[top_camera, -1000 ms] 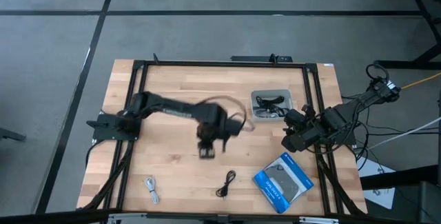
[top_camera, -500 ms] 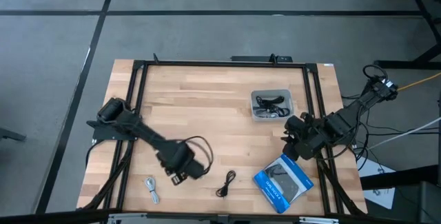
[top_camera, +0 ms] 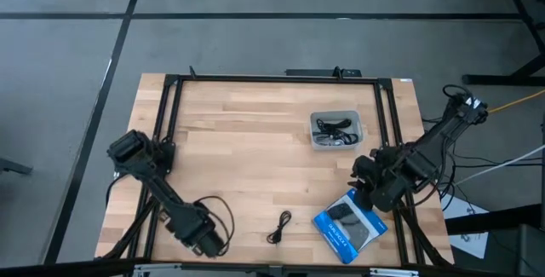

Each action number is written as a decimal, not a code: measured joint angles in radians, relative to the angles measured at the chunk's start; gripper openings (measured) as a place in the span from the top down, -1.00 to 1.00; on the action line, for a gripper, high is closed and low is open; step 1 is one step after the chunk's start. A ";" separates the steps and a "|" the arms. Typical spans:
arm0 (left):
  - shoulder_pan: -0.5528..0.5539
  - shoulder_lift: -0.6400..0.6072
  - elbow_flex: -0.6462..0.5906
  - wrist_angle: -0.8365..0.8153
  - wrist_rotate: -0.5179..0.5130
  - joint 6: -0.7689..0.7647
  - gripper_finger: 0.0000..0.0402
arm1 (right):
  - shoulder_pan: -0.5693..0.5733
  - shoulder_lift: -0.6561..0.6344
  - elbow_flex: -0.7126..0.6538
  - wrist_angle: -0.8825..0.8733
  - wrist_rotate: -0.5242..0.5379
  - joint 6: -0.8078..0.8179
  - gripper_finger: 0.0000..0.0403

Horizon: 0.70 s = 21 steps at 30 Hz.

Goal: Pick and place USB-C Cables
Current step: Move the white USB cable to the center of the table, then put the black USB cable into the gray bin

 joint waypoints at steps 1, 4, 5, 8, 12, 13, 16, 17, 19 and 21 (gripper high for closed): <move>-0.014 0.000 -0.008 0.023 0.017 -0.016 0.37 | 0.004 0.008 0.000 0.004 0.000 0.000 0.36; -0.045 0.000 -0.041 0.128 0.041 -0.064 0.38 | 0.013 0.028 0.000 0.017 -0.001 0.000 0.36; -0.052 0.000 -0.057 0.169 0.040 -0.079 0.39 | 0.016 0.034 0.000 0.018 -0.003 0.000 0.36; -0.056 0.001 -0.106 0.274 0.041 -0.103 0.42 | 0.018 0.041 0.000 0.021 -0.008 0.000 0.36; -0.006 0.001 -0.184 0.338 -0.028 -0.100 0.46 | 0.018 0.041 0.000 0.033 -0.008 0.000 0.36; 0.023 0.001 -0.200 0.338 -0.087 -0.093 0.47 | 0.018 0.041 0.000 0.036 -0.008 0.000 0.36; 0.162 0.001 -0.214 0.343 -0.296 0.040 0.51 | 0.018 0.041 0.000 0.050 -0.008 0.000 0.36; 0.214 0.000 -0.195 0.363 -0.390 0.121 0.53 | 0.018 0.041 0.000 0.053 -0.008 0.000 0.36; 0.309 0.005 -0.135 0.461 -0.574 0.320 0.56 | 0.018 0.041 0.000 0.062 -0.009 0.000 0.36; 0.377 0.003 -0.052 0.494 -0.650 0.498 0.59 | 0.018 0.041 0.000 0.071 -0.009 0.000 0.36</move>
